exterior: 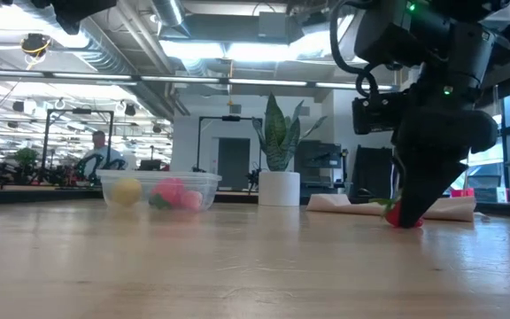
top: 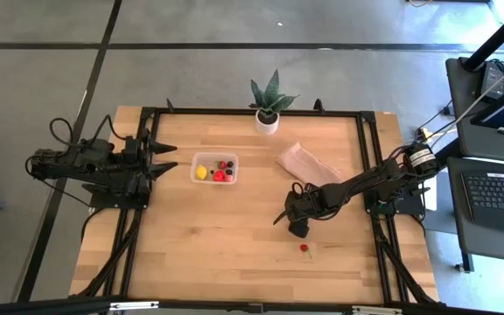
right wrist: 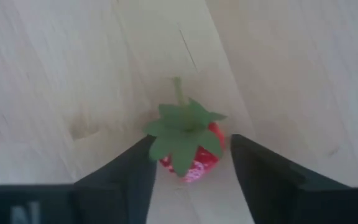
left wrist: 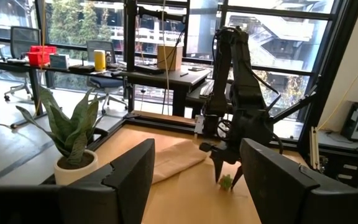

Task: Pick and placing Produce into tupperware
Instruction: Put the red strawberry into the transparent container

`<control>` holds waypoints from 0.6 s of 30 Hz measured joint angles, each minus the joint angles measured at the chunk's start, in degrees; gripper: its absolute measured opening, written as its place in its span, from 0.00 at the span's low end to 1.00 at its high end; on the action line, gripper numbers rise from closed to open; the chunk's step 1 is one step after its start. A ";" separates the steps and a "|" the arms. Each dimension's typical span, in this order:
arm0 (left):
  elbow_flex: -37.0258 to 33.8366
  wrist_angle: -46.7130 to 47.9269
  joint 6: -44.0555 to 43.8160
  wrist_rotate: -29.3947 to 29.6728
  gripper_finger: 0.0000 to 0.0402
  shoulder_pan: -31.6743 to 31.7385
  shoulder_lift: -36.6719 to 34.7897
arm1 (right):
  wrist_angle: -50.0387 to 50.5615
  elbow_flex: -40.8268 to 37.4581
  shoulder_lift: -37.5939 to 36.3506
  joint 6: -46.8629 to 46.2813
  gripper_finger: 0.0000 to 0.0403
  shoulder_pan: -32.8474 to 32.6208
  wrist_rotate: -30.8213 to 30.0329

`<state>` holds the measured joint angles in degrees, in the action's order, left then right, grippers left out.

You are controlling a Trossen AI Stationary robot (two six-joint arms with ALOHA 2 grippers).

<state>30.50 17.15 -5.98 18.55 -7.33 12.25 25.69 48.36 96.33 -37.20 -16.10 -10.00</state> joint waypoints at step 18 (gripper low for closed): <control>0.00 0.00 -0.04 0.00 0.57 0.02 0.00 | -1.87 0.76 0.11 -0.11 0.32 0.03 0.07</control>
<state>30.50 17.15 -6.02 18.55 -7.31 12.25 23.82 49.12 96.44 -37.32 -16.07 -9.93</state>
